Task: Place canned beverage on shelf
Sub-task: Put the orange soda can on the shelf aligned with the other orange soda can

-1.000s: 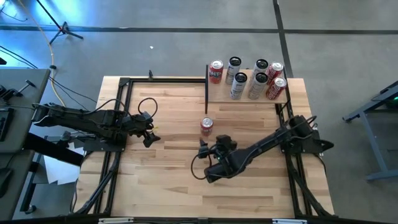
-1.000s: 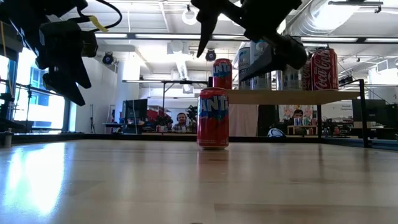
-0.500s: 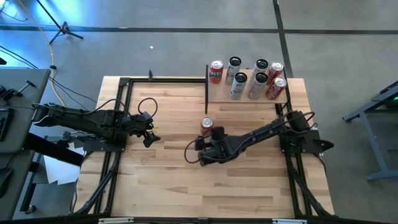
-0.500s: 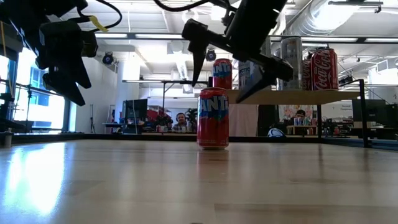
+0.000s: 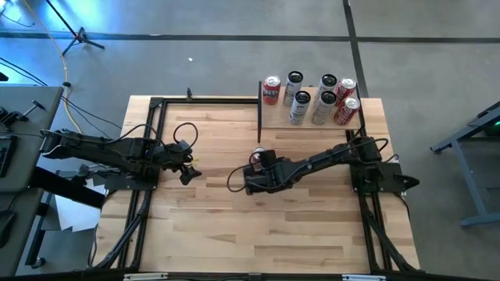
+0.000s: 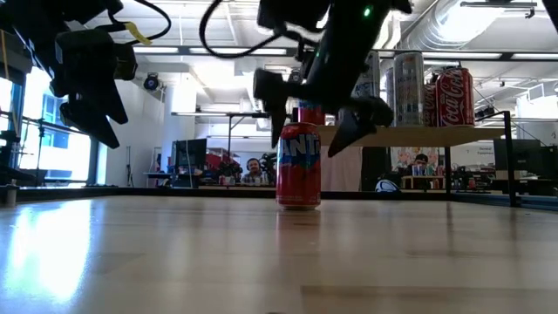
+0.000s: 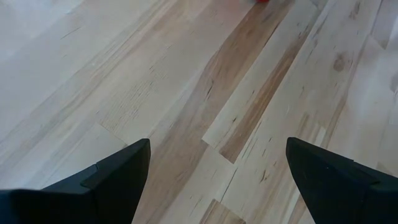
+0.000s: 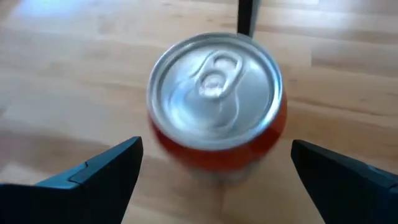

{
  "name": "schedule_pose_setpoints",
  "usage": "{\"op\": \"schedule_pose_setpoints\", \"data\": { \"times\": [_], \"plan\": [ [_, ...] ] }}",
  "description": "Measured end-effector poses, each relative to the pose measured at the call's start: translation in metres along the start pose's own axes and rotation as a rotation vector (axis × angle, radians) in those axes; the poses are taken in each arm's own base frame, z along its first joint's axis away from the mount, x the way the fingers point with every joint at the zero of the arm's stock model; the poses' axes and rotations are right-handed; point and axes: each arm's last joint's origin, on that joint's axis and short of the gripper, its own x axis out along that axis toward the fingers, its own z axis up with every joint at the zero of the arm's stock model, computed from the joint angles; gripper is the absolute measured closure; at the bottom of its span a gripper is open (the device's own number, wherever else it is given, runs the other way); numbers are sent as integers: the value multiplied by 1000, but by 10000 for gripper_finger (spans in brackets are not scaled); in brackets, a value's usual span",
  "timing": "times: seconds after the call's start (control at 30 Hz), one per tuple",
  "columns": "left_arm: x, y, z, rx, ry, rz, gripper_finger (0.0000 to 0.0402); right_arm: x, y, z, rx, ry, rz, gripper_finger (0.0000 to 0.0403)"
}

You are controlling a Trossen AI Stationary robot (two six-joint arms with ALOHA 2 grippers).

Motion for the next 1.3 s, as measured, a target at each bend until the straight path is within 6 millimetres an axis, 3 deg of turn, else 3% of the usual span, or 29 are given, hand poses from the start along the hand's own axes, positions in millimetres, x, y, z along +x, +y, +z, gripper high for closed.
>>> {"op": "schedule_pose_setpoints", "data": {
  "times": [0.3,0.8,0.93,1.1,1.3],
  "plan": [
    [0,0,0,0,0,0,51,11,1,4,17,-177,-34,4],
    [0,0,0,0,0,0,51,15,0,6,95,-130,-32,5],
    [0,0,0,0,0,0,51,15,0,6,97,-136,-33,36],
    [0,0,0,0,0,0,51,15,2,7,125,-140,-14,116],
    [0,0,0,0,0,0,51,13,5,5,142,-140,11,117]
  ]
}}
